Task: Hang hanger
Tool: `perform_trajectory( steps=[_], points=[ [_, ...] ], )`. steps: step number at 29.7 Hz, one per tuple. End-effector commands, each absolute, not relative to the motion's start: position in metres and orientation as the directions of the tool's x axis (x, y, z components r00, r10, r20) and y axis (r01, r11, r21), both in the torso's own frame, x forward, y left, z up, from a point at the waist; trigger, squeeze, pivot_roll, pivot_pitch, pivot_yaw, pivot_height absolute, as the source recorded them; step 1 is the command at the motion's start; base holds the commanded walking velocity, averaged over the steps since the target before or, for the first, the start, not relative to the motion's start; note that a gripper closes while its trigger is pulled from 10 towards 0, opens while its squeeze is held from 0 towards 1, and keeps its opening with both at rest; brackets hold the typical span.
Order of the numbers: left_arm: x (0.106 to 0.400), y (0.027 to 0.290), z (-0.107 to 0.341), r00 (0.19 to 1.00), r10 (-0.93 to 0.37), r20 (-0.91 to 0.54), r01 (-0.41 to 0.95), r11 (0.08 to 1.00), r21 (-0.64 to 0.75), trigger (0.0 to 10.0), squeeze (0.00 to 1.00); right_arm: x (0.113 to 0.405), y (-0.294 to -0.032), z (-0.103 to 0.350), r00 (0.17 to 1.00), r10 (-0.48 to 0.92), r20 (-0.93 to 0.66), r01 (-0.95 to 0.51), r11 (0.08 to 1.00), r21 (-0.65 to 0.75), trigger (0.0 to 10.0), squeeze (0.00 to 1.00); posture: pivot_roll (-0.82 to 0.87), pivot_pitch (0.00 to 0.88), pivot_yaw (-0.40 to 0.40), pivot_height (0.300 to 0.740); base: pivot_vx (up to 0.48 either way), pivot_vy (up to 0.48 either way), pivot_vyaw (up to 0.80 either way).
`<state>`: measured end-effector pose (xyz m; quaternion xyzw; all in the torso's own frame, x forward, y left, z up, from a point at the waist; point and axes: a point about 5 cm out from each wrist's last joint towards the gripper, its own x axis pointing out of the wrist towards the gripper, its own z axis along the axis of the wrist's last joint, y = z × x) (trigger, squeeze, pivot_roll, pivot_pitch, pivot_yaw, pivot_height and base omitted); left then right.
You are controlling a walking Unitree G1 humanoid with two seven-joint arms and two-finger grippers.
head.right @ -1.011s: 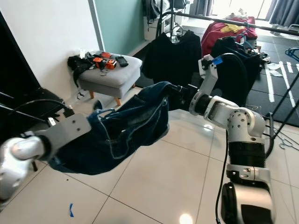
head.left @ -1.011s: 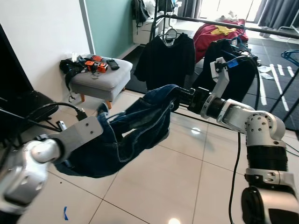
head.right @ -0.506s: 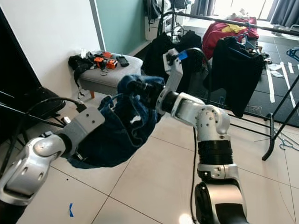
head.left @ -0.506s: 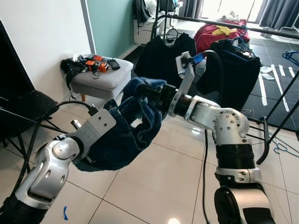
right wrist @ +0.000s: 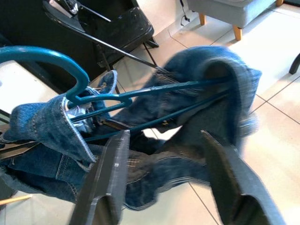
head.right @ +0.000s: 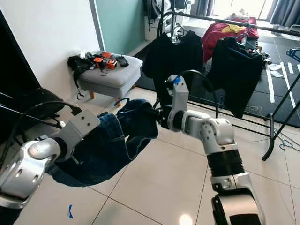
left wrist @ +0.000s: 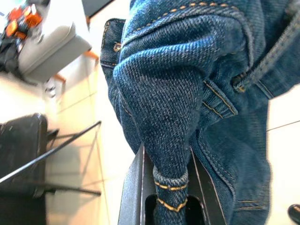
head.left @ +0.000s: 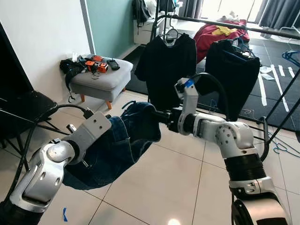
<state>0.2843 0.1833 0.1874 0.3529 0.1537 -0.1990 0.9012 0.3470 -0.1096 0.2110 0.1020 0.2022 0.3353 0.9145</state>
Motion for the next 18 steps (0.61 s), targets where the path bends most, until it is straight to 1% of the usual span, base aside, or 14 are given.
perform_trajectory(
  steps=[1, 2, 5, 6, 9, 10, 11, 12, 13, 14, 15, 16, 17, 18],
  points=[
    [0.281, 0.177, 0.196, 0.874, -0.312, -0.372, 0.479, 0.680, 0.556, 10.0, 0.00, 0.344, -0.108, 0.219, 0.679, 0.697, -0.230, -0.610, 0.710, 0.352, 10.0, 1.00, -0.06, 0.039, -0.037, 0.740, 0.000, 0.000, 0.00],
    [0.281, 0.177, 0.196, 0.874, -0.312, -0.372, 0.479, 0.680, 0.556, 10.0, 0.00, 0.344, -0.108, 0.219, 0.679, 0.697, -0.230, -0.610, 0.710, 0.352, 10.0, 1.00, -0.06, 0.039, -0.037, 0.740, 0.000, 0.000, 0.00],
    [0.280, 0.170, 0.192, 0.867, -0.332, -0.372, 0.492, 0.687, 0.534, 10.0, 0.00, 0.339, -0.104, 0.235, 0.639, 0.760, -0.121, -0.668, 0.626, 0.402, 10.0, 1.00, -0.06, 0.034, -0.037, 0.740, 0.000, 0.000, 0.00],
    [0.280, 0.170, 0.192, 0.867, -0.332, -0.372, 0.492, 0.687, 0.534, 10.0, 0.00, 0.339, -0.104, 0.235, 0.639, 0.760, -0.121, -0.668, 0.626, 0.402, 10.0, 1.00, -0.06, 0.034, -0.037, 0.740, 0.000, 0.000, 0.00],
    [0.281, 0.167, 0.190, 0.866, -0.339, -0.367, 0.494, 0.696, 0.522, 10.0, 0.00, 0.335, -0.099, 0.240, 0.611, 0.787, -0.087, -0.698, 0.588, 0.409, 10.0, 1.00, -0.06, 0.035, -0.036, 0.740, 0.000, 0.000, 0.00],
    [0.282, 0.165, 0.190, 0.870, -0.339, -0.358, 0.486, 0.709, 0.510, 10.0, 0.00, 0.330, -0.095, 0.242, 0.580, 0.812, -0.065, -0.728, 0.552, 0.407, 10.0, 1.00, -0.07, 0.037, -0.036, 0.740, 0.000, 0.000, 0.00],
    [0.282, 0.165, 0.190, 0.870, -0.339, -0.358, 0.486, 0.709, 0.510, 10.0, 0.00, 0.330, -0.095, 0.242, 0.580, 0.812, -0.065, -0.728, 0.552, 0.407, 10.0, 1.00, -0.07, 0.037, -0.036, 0.740, 0.000, 0.000, 0.00],
    [0.283, 0.164, 0.190, 0.873, -0.338, -0.352, 0.481, 0.718, 0.503, 10.0, 0.00, 0.327, -0.092, 0.243, 0.558, 0.829, -0.050, -0.747, 0.527, 0.404, 10.0, 1.00, -0.07, 0.037, -0.036, 0.740, 0.000, 0.000, 0.00],
    [0.285, 0.165, 0.190, 0.886, -0.325, -0.332, 0.456, 0.741, 0.493, 10.0, 0.00, 0.321, -0.091, 0.250, 0.522, 0.853, 0.009, -0.785, 0.477, 0.395, 10.0, 1.00, -0.06, 0.040, -0.035, 0.740, 0.000, 0.000, 0.00],
    [0.285, 0.165, 0.190, 0.886, -0.325, -0.332, 0.456, 0.741, 0.493, 10.0, 0.00, 0.321, -0.091, 0.250, 0.522, 0.853, 0.009, -0.785, 0.477, 0.395, 10.0, 1.00, -0.06, 0.040, -0.035, 0.740, 0.000, 0.000, 0.00],
    [0.287, 0.167, 0.191, 0.899, -0.309, -0.312, 0.430, 0.763, 0.482, 10.0, 0.00, 0.318, -0.093, 0.258, 0.498, 0.864, 0.072, -0.814, 0.437, 0.383, 10.0, 1.00, -0.06, 0.040, -0.035, 0.740, 0.000, 0.000, 0.00],
    [0.289, 0.171, 0.191, 0.914, -0.281, -0.293, 0.394, 0.786, 0.476, 10.0, 0.00, 0.319, -0.099, 0.265, 0.509, 0.853, 0.115, -0.819, 0.440, 0.368, 10.0, 1.00, -0.06, 0.043, -0.036, 0.740, 0.000, 0.000, 0.00],
    [0.289, 0.171, 0.191, 0.914, -0.281, -0.293, 0.394, 0.786, 0.476, 10.0, 0.00, 0.319, -0.099, 0.265, 0.509, 0.853, 0.115, -0.819, 0.440, 0.368, 10.0, 1.00, -0.06, 0.043, -0.036, 0.740, 0.000, 0.000, 0.00],
    [0.291, 0.177, 0.192, 0.930, -0.246, -0.273, 0.352, 0.812, 0.465, 10.0, 0.00, 0.324, -0.110, 0.270, 0.552, 0.824, 0.128, -0.801, 0.482, 0.354, 10.0, 1.00, -0.07, 0.043, -0.036, 0.740, 0.000, 0.000, 0.00]
  ],
)
